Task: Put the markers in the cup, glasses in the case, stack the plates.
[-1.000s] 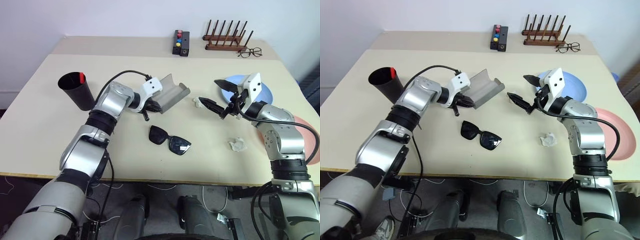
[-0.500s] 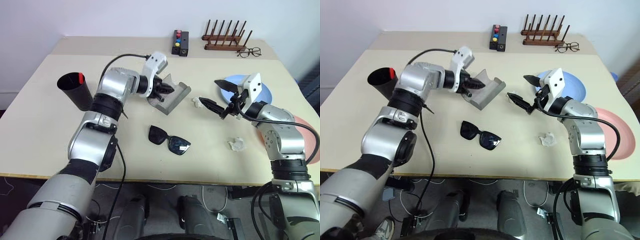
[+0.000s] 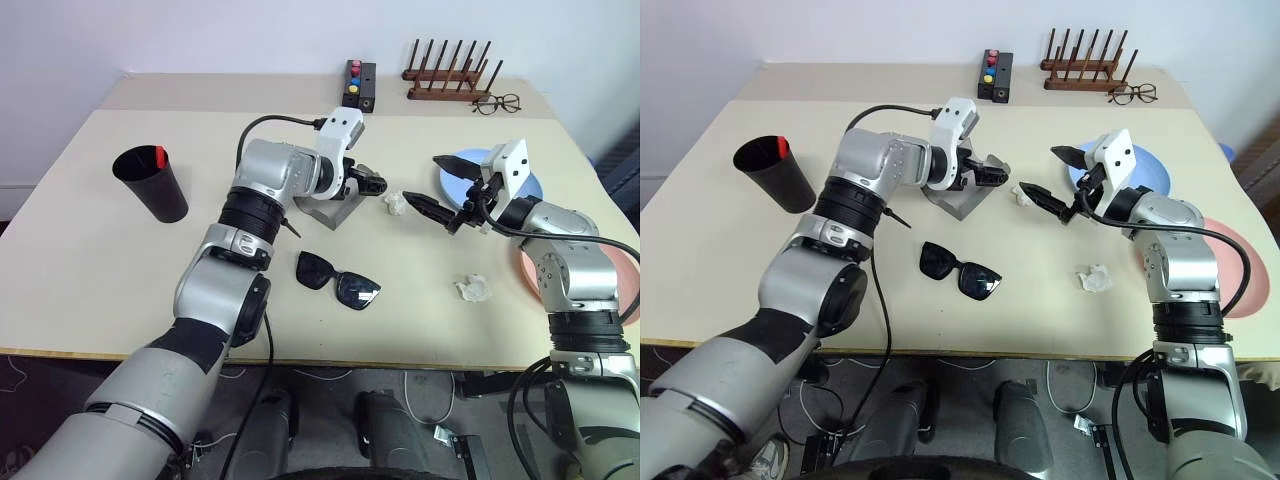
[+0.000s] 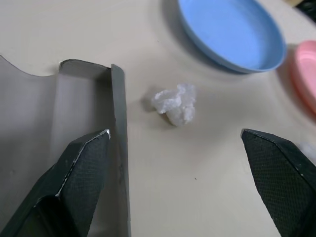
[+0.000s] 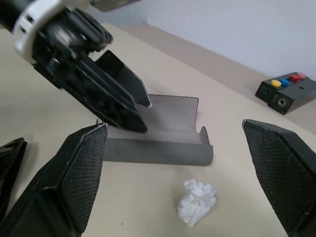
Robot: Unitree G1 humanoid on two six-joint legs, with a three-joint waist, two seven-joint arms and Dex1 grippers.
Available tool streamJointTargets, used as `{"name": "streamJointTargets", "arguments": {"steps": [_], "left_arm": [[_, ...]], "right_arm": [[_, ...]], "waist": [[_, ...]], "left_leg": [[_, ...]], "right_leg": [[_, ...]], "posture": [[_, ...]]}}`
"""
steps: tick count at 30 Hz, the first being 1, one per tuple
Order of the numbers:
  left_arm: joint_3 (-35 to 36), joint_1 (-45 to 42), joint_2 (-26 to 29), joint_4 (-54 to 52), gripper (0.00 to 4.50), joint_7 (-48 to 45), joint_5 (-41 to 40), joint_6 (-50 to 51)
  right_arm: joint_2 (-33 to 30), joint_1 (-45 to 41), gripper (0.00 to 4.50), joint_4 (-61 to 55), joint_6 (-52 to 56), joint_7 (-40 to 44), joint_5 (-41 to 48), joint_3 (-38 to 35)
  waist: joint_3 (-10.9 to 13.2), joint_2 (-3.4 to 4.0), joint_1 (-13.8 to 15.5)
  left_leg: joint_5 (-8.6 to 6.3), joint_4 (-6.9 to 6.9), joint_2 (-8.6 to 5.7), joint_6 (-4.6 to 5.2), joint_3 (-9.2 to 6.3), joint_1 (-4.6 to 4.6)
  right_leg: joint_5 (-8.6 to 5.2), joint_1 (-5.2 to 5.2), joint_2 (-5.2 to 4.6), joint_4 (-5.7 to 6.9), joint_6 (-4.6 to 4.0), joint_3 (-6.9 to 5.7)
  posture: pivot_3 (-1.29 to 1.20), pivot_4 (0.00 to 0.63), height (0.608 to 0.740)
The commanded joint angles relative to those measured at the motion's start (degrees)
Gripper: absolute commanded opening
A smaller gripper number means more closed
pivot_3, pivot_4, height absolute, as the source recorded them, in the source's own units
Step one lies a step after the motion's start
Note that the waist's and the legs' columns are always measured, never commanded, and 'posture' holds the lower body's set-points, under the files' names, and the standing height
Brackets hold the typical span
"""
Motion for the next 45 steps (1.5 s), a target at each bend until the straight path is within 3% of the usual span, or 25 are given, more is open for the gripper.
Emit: {"name": "streamJointTargets", "arguments": {"steps": [1, 13, 16, 23, 24, 36, 41, 45], "left_arm": [[-0.99, -0.58, -1.69, 0.76, 4.45, 4.54, 1.54, -0.29], [-2.81, -2.06, -5.69, 9.17, 4.45, 14.94, 5.79, -0.48], [-2.39, -2.39, -6.32, 11.39, 3.69, 15.24, 5.59, -1.03], [-2.13, -2.45, -6.52, 12.37, 0.24, 14.86, 5.32, -0.98], [-2.17, -2.4, -6.52, 12.29, 0.04, 14.75, 5.35, -0.97], [-6.93, 0.23, -3.19, 7.13, 0.04, 7.77, 6.88, 0.24], [-12.29, 4.28, 2.52, -1.5, 0.04, -1.24, 7.49, -0.55], [-16.32, 9.16, 10.32, -9.38, 0.04, -9.6, 8.39, -6.7]], "right_arm": [[-1.06, -1.68, 4.5, -0.3, -1.37, 0.37, 0.1, -1.11], [-0.91, -0.46, 4.5, -0.91, -1.93, -0.29, 0.22, -1.74], [-1.04, -0.18, 4.5, -1.25, -1.84, -0.49, 0.31, -1.98], [-1.4, 0.85, 4.5, -1.97, -1.58, -0.48, 0.62, -2.39], [-1.5, 1.07, 4.5, -1.99, -1.54, -0.34, 0.68, -2.44], [-9.51, 7.98, 4.5, -3.62, -0.58, 7.42, 2.01, -3.51], [-12.73, 11.08, 4.5, -5.98, 1.51, 9.43, 4.49, -6.85], [-14.29, 13.86, 4.5, -9.08, 3.93, 10.13, 6.83, -9.67]], "waist": [[0.0, 0.0, 0.01], [0.0, 0.0, 0.04], [0.0, 0.0, 0.07], [0.0, 0.0, 0.09], [0.0, 0.0, 0.09], [0.0, 0.0, 0.07], [0.01, 0.0, -0.03], [0.0, 0.02, 0.01]], "left_leg": [[0.0, 0.0, 0.0, 0.0, 0.0, 0.0], [0.0, 0.01, -0.02, -0.01, 0.01, 0.0], [0.0, 0.01, -0.03, -0.01, 0.01, 0.0], [-0.01, 0.01, -0.03, -0.01, 0.01, 0.0], [-0.01, 0.01, -0.03, -0.01, 0.01, 0.0], [-0.01, 0.01, -0.05, -0.01, 0.03, 0.0], [-0.01, 0.01, -0.03, -0.02, 0.02, 0.0], [-0.01, -0.01, 0.02, -0.02, -0.03, 0.01]], "right_leg": [[0.0, 0.0, 0.0, 0.0, 0.0, 0.0], [0.0, 0.0, -0.01, -0.01, 0.01, 0.0], [0.0, 0.0, -0.01, -0.01, 0.01, 0.0], [0.0, 0.01, -0.02, -0.02, 0.01, 0.0], [0.01, 0.01, -0.02, -0.02, 0.02, 0.0], [0.0, 0.03, -0.05, -0.03, 0.04, 0.0], [0.0, 0.03, -0.05, -0.04, 0.04, 0.0], [-0.01, 0.02, -0.05, -0.03, 0.03, 0.01]], "posture": [[0.0, 0.15, 0.74], [0.0, 0.15, 0.74], [0.0, 0.15, 0.74], [0.0, 0.15, 0.74], [0.0, 0.15, 0.74], [0.0, 0.15, 0.74], [0.0, 0.15, 0.74], [0.0, 0.15, 0.74]]}}
